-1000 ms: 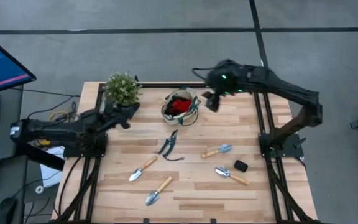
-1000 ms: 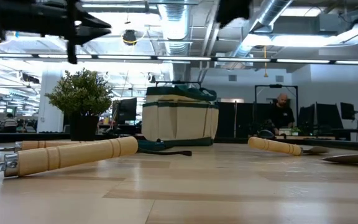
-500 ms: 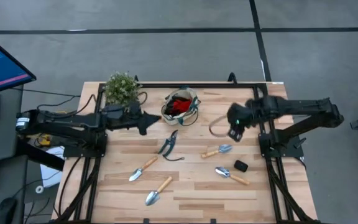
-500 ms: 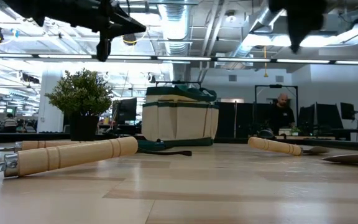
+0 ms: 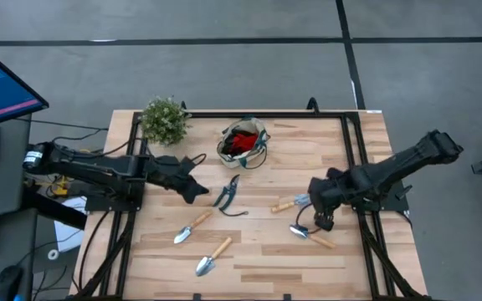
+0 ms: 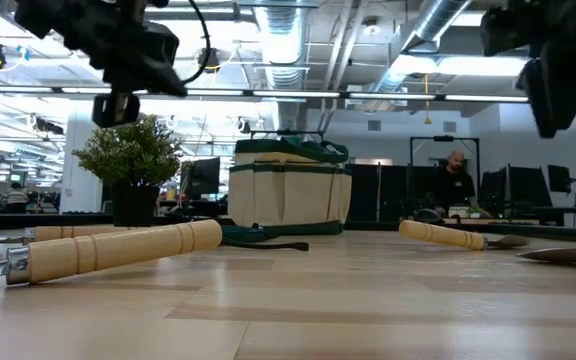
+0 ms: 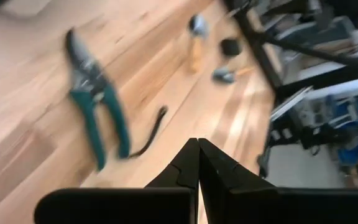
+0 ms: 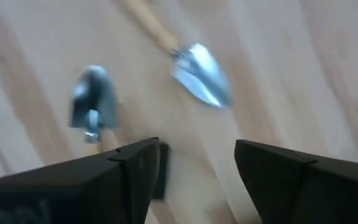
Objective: Pick & Place Garden tools in Gardening bag
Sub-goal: Put the brown trowel into the light brown gardening bag
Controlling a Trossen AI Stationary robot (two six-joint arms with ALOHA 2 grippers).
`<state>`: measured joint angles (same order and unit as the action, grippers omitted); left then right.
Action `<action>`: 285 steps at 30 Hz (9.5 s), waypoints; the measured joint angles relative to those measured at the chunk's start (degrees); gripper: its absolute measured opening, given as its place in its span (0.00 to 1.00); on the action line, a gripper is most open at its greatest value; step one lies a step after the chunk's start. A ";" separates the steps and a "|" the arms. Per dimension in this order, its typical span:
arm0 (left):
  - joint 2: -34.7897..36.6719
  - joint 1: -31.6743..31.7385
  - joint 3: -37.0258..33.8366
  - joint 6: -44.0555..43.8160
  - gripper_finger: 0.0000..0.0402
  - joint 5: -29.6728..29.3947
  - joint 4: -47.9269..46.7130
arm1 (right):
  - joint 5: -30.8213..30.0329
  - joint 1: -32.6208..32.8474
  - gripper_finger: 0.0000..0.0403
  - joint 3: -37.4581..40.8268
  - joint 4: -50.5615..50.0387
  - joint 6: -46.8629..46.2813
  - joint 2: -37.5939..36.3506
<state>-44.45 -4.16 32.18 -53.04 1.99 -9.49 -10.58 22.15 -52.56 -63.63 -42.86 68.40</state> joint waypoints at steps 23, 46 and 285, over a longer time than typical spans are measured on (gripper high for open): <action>0.02 0.01 -0.04 5.18 0.43 1.93 0.08 | 11.10 -14.72 0.66 6.02 31.59 48.74 17.79; 0.02 0.00 -0.09 4.57 0.39 0.80 0.10 | 10.29 -14.73 0.15 5.90 36.26 47.66 26.31; 0.04 0.00 -0.09 6.29 0.28 -14.80 2.48 | 10.74 -35.72 0.64 -48.81 -25.64 38.56 26.33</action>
<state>-44.40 -4.16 32.10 -46.75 -12.81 -7.00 0.16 -13.57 -101.37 -89.27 -4.30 94.73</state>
